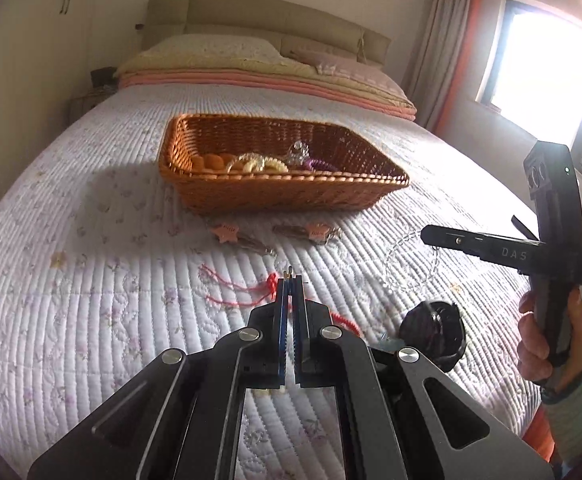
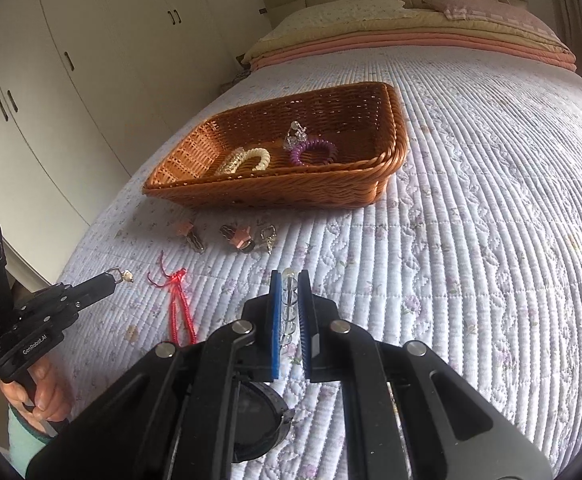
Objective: Organize jewelry
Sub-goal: 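Carry both items into the wicker basket and open both tools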
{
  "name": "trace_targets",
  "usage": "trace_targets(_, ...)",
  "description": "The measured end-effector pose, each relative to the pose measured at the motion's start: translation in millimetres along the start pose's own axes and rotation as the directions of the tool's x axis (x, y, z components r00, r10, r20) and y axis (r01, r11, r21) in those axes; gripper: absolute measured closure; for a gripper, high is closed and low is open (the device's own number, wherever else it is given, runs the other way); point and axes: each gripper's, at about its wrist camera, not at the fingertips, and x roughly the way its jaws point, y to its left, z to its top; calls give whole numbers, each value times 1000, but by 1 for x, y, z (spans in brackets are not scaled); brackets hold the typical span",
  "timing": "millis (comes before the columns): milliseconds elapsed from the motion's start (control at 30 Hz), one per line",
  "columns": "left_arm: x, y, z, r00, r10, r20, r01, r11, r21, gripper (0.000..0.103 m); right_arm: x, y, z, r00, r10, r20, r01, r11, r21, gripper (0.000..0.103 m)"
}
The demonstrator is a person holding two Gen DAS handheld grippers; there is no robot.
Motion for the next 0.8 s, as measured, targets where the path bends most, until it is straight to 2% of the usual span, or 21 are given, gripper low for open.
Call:
trace_targets(233,-9,-8,30,998,-13,67,12,1000,20,103,-31,21,22,998,-2,67,5,999,-44,97)
trace_targets(433,0,-12,77,991,-29,128,24,999,45,103,-53,40,73,984,8,179,10,995,-98,97)
trace_targets(600,24,-9,112,990,-25,139,17,998,53,103,-28,48,114,980,-6,200,33,991,-128,97)
trace_targets(800,76,10,132,996,-7,88,5,1000,20,103,35,41,135,993,-9,118,22,993,-114,97)
